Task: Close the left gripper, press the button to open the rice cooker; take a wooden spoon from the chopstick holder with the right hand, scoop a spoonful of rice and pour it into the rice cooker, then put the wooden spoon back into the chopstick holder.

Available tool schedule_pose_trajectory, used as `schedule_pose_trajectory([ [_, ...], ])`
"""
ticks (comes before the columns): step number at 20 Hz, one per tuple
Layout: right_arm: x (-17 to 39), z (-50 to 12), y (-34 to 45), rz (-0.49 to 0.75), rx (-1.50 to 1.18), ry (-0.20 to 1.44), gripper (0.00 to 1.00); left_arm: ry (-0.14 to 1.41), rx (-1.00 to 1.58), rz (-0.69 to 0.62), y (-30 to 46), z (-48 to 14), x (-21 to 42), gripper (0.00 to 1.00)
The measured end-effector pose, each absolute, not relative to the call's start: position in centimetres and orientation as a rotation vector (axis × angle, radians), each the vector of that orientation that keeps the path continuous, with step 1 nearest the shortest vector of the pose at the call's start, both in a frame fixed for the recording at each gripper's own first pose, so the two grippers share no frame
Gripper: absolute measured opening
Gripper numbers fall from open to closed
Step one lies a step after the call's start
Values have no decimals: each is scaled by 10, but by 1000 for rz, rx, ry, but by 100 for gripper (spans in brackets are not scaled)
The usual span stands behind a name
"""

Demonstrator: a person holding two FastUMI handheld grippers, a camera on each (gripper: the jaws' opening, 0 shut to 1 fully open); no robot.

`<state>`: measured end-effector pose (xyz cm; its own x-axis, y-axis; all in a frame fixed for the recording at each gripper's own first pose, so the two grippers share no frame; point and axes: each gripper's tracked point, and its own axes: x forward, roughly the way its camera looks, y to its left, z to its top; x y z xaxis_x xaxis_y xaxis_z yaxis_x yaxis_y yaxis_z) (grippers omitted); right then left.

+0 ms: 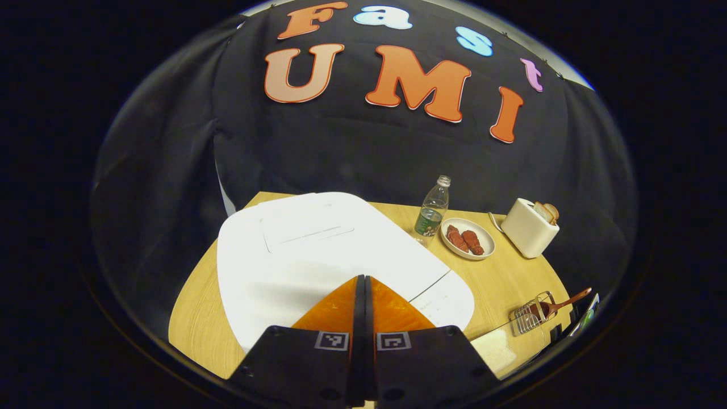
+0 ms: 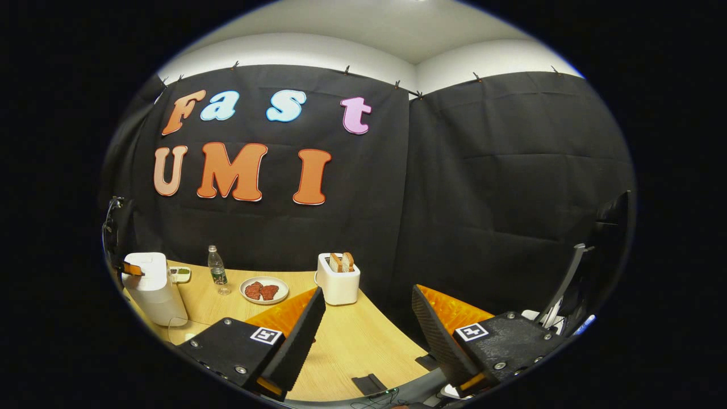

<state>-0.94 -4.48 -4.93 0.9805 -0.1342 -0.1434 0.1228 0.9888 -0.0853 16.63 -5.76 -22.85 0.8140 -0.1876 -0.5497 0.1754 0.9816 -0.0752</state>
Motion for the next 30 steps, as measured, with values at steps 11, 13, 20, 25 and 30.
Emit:
schedule_pose_trajectory([
  [11, 0, -39, -38, -86, -22, 115, 95, 365, 9, -183, -57, -103, 173, 4],
  [13, 6, -39, -34, -64, -12, 111, 95, 270, -31, -187, -62, -49, 162, 5],
  [20, 31, -57, -13, 38, 86, 103, 95, 56, -55, -138, -47, 57, 92, 5],
  [25, 39, -93, 12, 88, 217, 149, 95, 32, -51, -43, -10, 68, 67, 5],
  [30, 49, -136, 28, 103, 248, 197, 95, 2, -50, 9, 14, 82, 51, 5],
])
